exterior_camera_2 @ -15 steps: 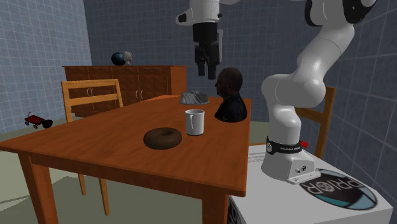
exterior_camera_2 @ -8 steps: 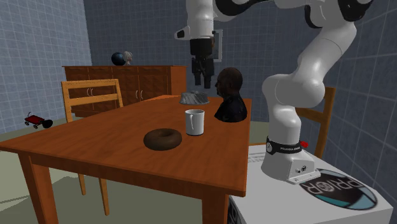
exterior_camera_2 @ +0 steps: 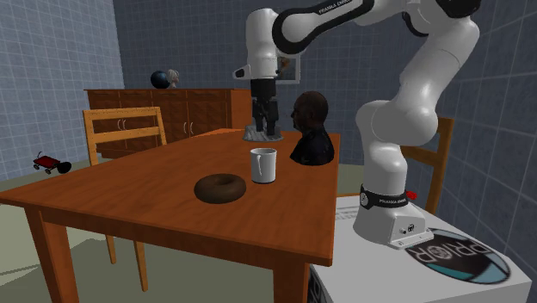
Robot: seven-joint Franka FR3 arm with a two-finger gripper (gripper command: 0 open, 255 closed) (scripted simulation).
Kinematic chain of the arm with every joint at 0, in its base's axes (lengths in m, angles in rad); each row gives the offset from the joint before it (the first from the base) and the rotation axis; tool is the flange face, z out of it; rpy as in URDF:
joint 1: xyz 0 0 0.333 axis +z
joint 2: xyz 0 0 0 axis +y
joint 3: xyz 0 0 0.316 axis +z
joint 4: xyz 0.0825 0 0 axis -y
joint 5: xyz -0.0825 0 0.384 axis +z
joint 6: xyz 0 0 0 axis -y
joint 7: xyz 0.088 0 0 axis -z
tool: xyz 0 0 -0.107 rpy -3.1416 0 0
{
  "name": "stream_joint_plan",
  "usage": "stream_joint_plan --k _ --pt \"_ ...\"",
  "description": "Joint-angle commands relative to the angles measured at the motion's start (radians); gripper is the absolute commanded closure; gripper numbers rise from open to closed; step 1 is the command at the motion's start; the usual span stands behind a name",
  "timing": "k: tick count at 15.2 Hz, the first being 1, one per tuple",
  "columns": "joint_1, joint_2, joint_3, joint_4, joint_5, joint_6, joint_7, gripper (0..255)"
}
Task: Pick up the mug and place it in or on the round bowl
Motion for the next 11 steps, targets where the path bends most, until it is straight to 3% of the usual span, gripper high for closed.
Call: stream_joint_plan --k 1,6,11 --pt "-0.005 0.05 -0.054 0.004 -0.007 0.053 -0.059 0" --pt "0.003 0.209 -0.199 0.04 0.014 0.181 -0.226 0" --pt "0.008 0.246 -0.217 0.009 0.02 0.248 -0.239 0"
